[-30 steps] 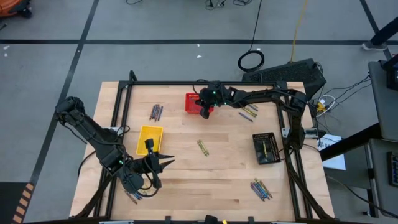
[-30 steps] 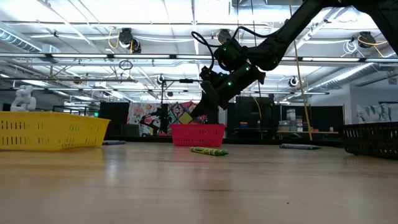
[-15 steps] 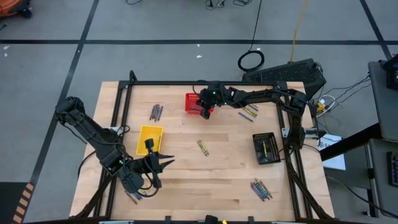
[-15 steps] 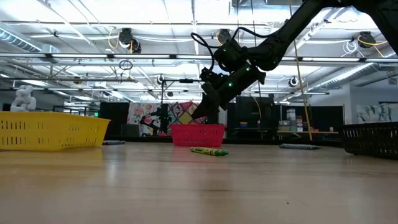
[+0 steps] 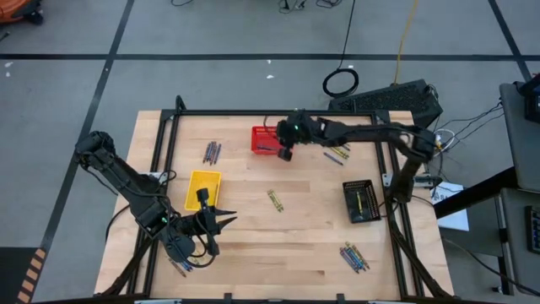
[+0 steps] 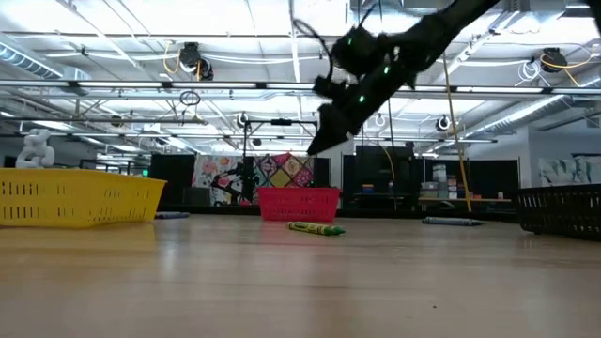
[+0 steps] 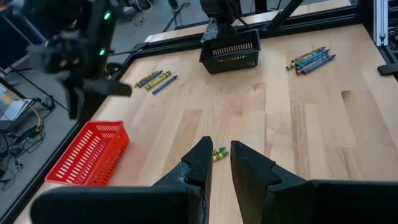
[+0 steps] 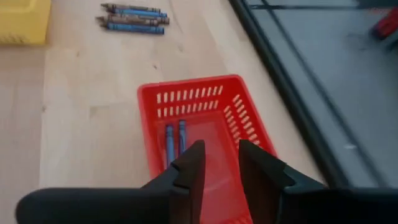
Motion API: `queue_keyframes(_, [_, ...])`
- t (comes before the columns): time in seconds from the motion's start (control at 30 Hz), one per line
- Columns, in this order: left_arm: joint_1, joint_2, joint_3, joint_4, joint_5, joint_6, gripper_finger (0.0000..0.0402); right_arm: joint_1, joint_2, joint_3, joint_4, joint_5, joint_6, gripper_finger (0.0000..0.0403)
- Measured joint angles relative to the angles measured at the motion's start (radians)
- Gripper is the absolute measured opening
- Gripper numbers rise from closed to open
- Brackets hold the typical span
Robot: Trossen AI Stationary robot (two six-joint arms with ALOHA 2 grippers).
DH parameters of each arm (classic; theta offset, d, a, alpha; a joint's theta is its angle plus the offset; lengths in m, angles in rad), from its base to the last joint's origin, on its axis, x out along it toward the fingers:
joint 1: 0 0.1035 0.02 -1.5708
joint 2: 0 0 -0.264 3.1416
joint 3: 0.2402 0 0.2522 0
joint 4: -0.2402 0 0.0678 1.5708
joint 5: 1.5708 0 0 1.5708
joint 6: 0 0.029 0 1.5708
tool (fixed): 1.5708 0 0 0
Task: Sort crayons
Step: Put the green crayon into the black basket
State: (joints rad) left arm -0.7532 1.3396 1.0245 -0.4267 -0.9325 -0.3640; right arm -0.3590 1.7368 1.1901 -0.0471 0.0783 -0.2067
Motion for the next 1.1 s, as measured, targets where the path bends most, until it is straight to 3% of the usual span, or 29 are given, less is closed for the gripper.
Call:
queue_keyframes(0.1, [0.000,0.000,0.000,0.000,0.000,0.000,0.0058,0.074,-0.103,-0.050,-0.025,0.092,-0.038,0.0063])
queue_keyframes(0.23, [0.000,0.000,0.000,0.000,0.000,0.000,0.0058,0.168,-0.244,-0.158,-0.039,0.135,-0.015,0.0038])
queue_keyframes(0.43, [0.000,0.000,0.000,0.006,0.000,0.001,0.0058,0.265,-0.457,-0.377,-0.040,0.142,0.132,0.0008])
queue_keyframes(0.63, [0.000,0.000,0.000,0.009,-0.046,0.004,0.0058,0.366,-0.618,-0.549,-0.043,0.236,0.300,0.0001])
queue_keyframes(0.77, [0.009,0.000,0.000,0.018,-0.118,0.003,0.0058,0.429,-0.676,-0.604,-0.048,0.236,0.398,0.0001])
queue_keyframes(0.9, [0.059,0.000,0.000,0.036,-0.127,0.004,0.0058,0.478,-0.697,-0.614,-0.116,0.237,0.460,0.0001])
queue_keyframes(1.1, [0.223,0.001,-0.023,0.061,-0.025,0.005,0.0058,0.519,-0.697,-0.614,-0.257,0.238,0.556,0.0001])
